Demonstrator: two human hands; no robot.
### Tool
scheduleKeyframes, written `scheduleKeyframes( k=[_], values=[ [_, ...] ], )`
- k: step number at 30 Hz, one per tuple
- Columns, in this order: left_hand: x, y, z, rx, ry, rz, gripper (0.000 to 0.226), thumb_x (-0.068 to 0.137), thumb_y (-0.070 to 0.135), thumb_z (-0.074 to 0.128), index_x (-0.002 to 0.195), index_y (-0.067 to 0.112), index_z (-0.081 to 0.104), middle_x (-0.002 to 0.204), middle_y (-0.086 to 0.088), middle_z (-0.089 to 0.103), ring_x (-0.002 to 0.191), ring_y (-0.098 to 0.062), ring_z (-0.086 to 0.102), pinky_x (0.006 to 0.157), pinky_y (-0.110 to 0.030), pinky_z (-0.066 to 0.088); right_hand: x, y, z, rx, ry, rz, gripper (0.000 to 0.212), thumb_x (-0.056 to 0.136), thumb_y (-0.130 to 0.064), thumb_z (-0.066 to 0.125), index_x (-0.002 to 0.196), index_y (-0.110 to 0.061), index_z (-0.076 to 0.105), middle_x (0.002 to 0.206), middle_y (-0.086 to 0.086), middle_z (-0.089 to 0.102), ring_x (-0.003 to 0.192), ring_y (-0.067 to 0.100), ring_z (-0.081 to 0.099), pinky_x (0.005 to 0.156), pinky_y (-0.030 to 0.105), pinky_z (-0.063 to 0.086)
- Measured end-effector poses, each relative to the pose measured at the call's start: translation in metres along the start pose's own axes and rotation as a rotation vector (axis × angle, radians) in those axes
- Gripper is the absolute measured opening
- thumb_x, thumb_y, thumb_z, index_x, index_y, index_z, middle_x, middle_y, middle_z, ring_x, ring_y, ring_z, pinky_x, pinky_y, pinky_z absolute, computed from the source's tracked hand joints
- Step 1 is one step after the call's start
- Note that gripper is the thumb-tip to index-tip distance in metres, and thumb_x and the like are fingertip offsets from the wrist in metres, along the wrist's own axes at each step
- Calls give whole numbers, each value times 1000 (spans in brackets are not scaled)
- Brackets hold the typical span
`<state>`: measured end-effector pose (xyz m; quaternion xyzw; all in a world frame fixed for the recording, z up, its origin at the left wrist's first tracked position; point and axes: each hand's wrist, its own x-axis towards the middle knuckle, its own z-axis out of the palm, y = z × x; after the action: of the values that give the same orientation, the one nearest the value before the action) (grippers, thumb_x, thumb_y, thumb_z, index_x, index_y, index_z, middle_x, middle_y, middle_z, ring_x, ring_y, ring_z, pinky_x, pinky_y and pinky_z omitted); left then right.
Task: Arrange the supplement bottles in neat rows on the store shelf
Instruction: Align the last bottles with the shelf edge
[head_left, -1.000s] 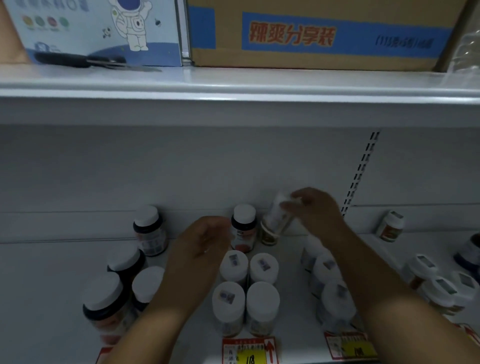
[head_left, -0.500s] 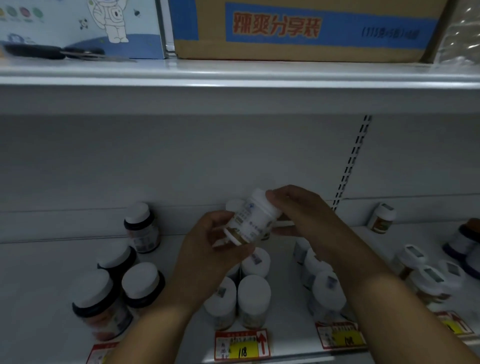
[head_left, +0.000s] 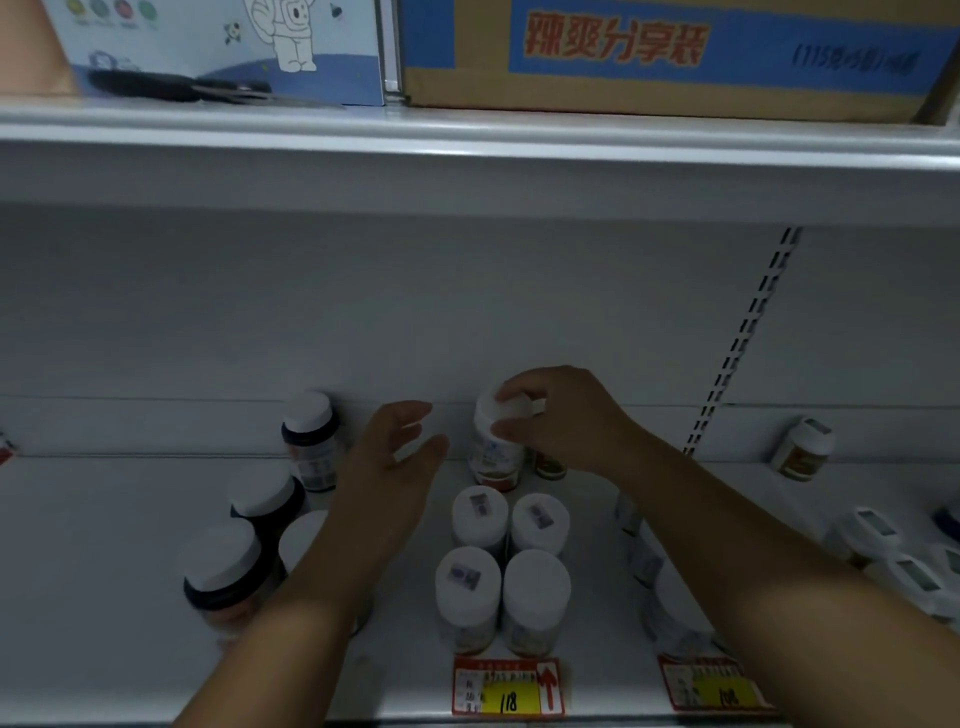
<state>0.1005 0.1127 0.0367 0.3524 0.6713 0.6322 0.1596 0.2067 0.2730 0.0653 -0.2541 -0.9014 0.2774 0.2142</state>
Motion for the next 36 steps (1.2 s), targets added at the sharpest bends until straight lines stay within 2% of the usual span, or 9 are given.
scheduleKeyframes(
  k=[3,8,12,20,25,29,31,34,36],
  values=[
    [-2,-1,3,23,-19,-6,22,86,20,58,94,40,52,102,19,54,97,5,50,63,1,37,1,4,8,-14,-46,9,33,71,-31,76,101,-19,68,119,3,64,100,13,58,85,23,46],
    [-3,-3,6,64,-37,-25,21,87,19,58,98,36,53,99,22,53,94,7,49,69,-6,37,-1,11,22,-29,-70,28,32,71,-26,76,100,-15,69,115,8,66,103,19,60,89,26,45],
    [-7,-4,7,93,-49,-31,21,88,18,56,102,33,52,99,22,52,94,6,48,66,-2,36,-4,20,38,-40,-76,56,32,73,-23,75,102,-12,68,122,8,60,114,19,53,93,19,34],
    [-11,-7,10,73,-64,-71,20,88,16,55,102,30,53,97,23,49,97,-1,48,60,6,35,-15,27,60,-31,23,64,30,70,-24,78,93,-6,70,120,7,46,97,5,41,74,6,25],
    [-15,-12,14,123,-120,-138,20,89,22,54,106,31,51,102,17,50,107,-7,45,75,-18,39,-20,34,65,-36,-1,69,25,73,-24,75,87,-4,70,110,12,54,104,14,47,82,14,31],
    [-14,-12,18,115,-151,-174,19,89,21,54,106,30,51,113,8,51,111,-8,45,83,-27,36,-21,34,61,-18,-19,52,27,81,-22,67,71,3,72,77,17,69,66,12,54,59,24,38],
    [-13,-11,19,116,-149,-172,19,89,20,54,105,30,52,114,5,52,111,-9,46,83,-26,36,-24,33,61,-22,-33,56,29,82,-21,64,72,5,71,73,15,67,69,24,60,60,30,41],
    [-15,-10,16,135,-165,-162,20,89,22,54,106,32,52,116,5,51,108,-8,46,78,-23,38,-17,38,59,-72,106,65,25,83,-26,61,81,-3,70,88,16,64,84,26,59,69,29,44],
    [-16,-7,13,134,-164,-134,20,89,24,54,101,39,52,116,6,49,104,-5,45,68,-8,40,-2,38,52,-62,230,122,30,82,-33,61,104,-13,66,108,12,59,97,24,58,77,23,39]
  ],
)
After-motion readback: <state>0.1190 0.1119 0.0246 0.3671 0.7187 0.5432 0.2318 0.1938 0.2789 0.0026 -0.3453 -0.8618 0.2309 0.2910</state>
